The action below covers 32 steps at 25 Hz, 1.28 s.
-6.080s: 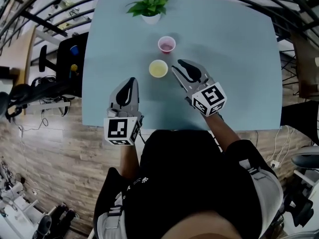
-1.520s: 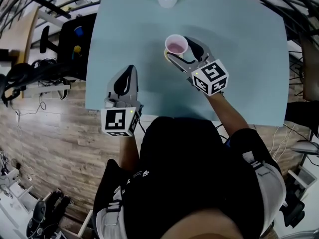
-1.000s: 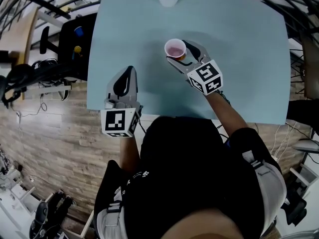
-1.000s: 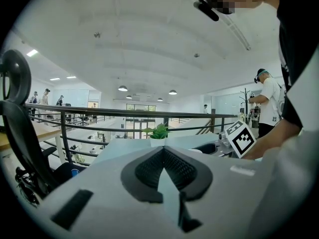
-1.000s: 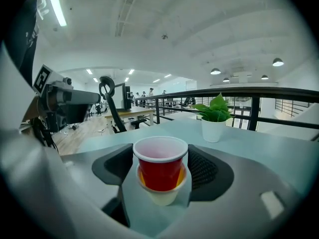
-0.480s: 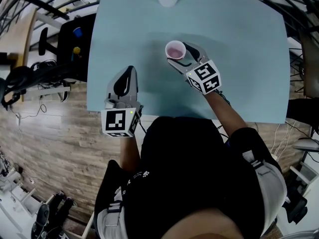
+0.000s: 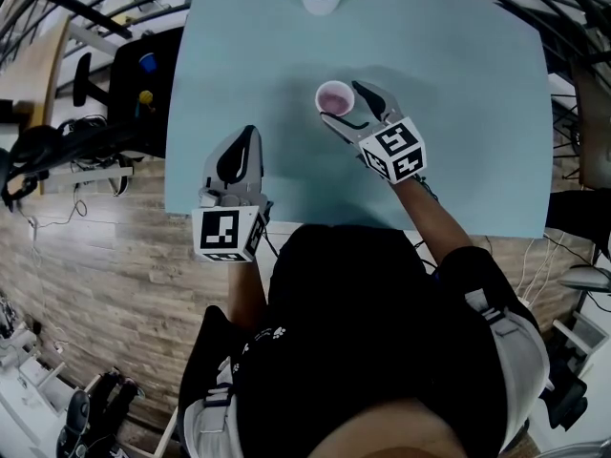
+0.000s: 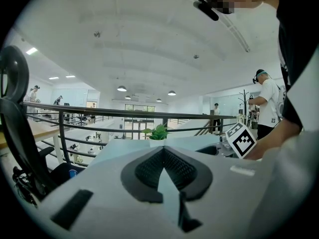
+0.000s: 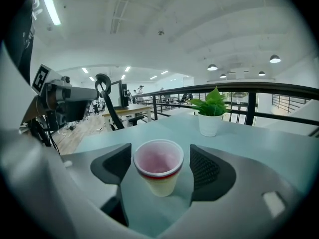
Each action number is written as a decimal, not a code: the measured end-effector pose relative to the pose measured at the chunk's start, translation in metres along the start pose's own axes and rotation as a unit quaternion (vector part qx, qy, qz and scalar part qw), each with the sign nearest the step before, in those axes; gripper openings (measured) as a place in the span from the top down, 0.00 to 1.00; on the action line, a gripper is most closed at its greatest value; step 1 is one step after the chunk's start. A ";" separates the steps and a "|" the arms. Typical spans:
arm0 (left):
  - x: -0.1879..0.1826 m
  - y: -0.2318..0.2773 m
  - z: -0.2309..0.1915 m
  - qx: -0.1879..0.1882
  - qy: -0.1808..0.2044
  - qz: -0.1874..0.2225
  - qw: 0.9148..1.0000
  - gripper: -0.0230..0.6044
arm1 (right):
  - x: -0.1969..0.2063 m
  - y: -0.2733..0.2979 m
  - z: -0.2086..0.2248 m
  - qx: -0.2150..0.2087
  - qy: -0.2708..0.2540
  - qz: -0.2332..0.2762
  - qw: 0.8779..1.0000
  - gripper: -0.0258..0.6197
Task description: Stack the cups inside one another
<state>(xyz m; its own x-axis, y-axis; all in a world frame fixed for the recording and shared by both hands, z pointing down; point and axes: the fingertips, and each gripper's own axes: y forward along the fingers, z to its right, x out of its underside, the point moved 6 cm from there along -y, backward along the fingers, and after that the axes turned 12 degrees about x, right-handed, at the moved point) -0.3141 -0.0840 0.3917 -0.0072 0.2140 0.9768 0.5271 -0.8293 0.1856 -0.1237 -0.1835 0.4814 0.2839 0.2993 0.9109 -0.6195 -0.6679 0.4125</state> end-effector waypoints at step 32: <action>-0.020 0.055 0.042 0.056 0.019 -0.006 0.998 0.98 | -0.053 -0.098 0.035 -0.013 0.088 0.140 0.986 0.94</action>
<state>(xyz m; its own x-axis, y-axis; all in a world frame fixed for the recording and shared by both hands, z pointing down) -0.2497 -0.1123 0.3783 -0.0450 0.2024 0.9783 0.6182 -0.7636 0.1864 -0.0525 -0.1574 0.3922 -0.0309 0.2212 0.9747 -0.6753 -0.7236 0.1428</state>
